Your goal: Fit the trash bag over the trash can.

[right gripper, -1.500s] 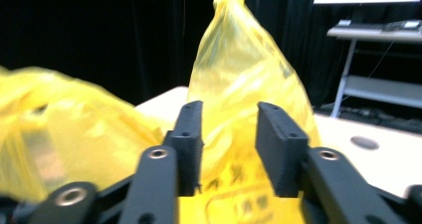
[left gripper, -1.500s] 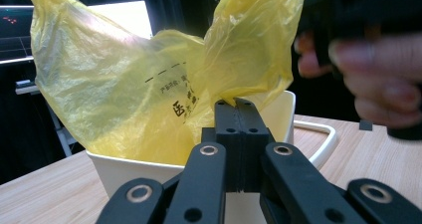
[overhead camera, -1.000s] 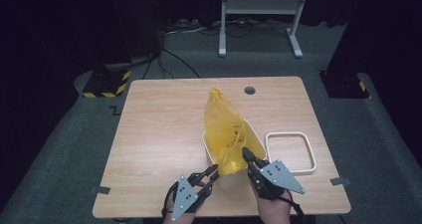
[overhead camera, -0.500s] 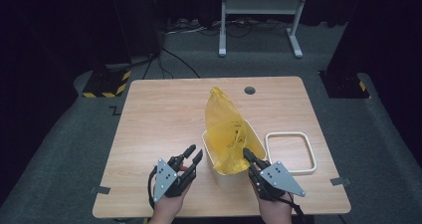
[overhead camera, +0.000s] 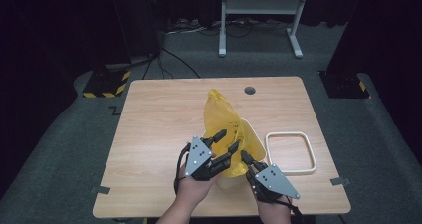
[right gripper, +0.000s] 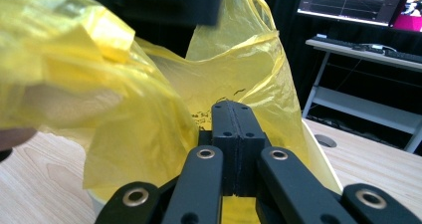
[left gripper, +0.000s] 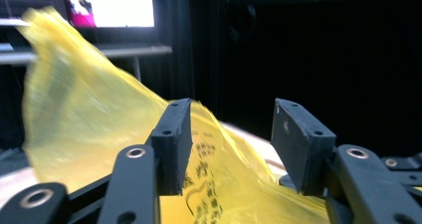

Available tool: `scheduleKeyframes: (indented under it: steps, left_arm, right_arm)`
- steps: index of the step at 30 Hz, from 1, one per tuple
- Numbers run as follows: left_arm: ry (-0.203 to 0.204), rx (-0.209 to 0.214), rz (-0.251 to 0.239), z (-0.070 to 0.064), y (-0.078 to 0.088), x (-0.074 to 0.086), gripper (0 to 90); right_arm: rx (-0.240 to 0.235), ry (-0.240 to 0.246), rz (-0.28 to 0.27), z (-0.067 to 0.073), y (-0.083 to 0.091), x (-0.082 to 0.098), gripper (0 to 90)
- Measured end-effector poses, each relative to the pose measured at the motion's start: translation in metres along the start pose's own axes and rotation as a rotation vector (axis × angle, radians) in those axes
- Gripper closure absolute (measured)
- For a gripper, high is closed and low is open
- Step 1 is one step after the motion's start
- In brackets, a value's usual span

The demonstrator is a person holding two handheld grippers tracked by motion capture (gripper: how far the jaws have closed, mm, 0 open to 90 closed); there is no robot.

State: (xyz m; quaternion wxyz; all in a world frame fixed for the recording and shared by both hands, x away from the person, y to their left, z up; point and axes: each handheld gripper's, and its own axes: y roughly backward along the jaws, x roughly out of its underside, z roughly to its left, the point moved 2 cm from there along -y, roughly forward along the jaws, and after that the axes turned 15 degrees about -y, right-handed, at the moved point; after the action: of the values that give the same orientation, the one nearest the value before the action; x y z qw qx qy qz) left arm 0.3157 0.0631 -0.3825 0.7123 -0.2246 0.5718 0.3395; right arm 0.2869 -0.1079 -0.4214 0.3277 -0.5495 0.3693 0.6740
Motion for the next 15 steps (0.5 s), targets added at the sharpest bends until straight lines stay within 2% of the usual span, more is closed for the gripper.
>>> scheduleKeyframes:
  steps: [2, 4, 5, 7, 9, 10, 12, 13, 15]
  left_arm:
    - [0.013, 0.01, 0.045, 0.0, -0.005, 0.005, 53.8]
    - [0.026, 0.02, 0.08, 0.001, -0.009, 0.011, 59.8]
    - [0.035, 0.039, 0.087, 0.001, -0.011, 0.016, 62.4]
    - [0.04, 0.045, 0.092, 0.001, -0.012, 0.017, 67.8]
    - [0.031, 0.055, 0.104, -0.002, -0.012, 0.02, 74.3]
    - [0.019, 0.053, 0.112, -0.004, -0.012, 0.02, 74.3]
    - [0.003, 0.05, 0.119, -0.007, -0.01, 0.021, 83.0]
    - [-0.004, 0.044, 0.122, -0.008, -0.01, 0.022, 89.2]
    - [-0.004, 0.029, 0.115, -0.008, -0.008, 0.025, 89.9]
  right_arm:
    - [0.003, 0.003, 0.0, 0.0, 0.0, 0.0, 90.0]
    - [0.006, 0.003, -0.003, -0.002, 0.001, -0.001, 90.0]
    - [0.005, 0.0, -0.003, -0.002, 0.001, -0.001, 90.0]
    - [0.006, 0.006, -0.005, -0.001, 0.001, -0.001, 90.0]
    - [0.008, 0.007, -0.004, -0.001, 0.001, 0.0, 90.0]
    - [0.009, 0.003, -0.004, -0.001, 0.001, 0.001, 90.0]
    - [0.005, 0.0, -0.001, -0.001, 0.003, 0.003, 90.0]
    - [0.009, 0.017, -0.003, -0.001, 0.006, 0.005, 90.0]
    - [0.012, 0.019, -0.007, -0.004, 0.008, 0.005, 90.0]
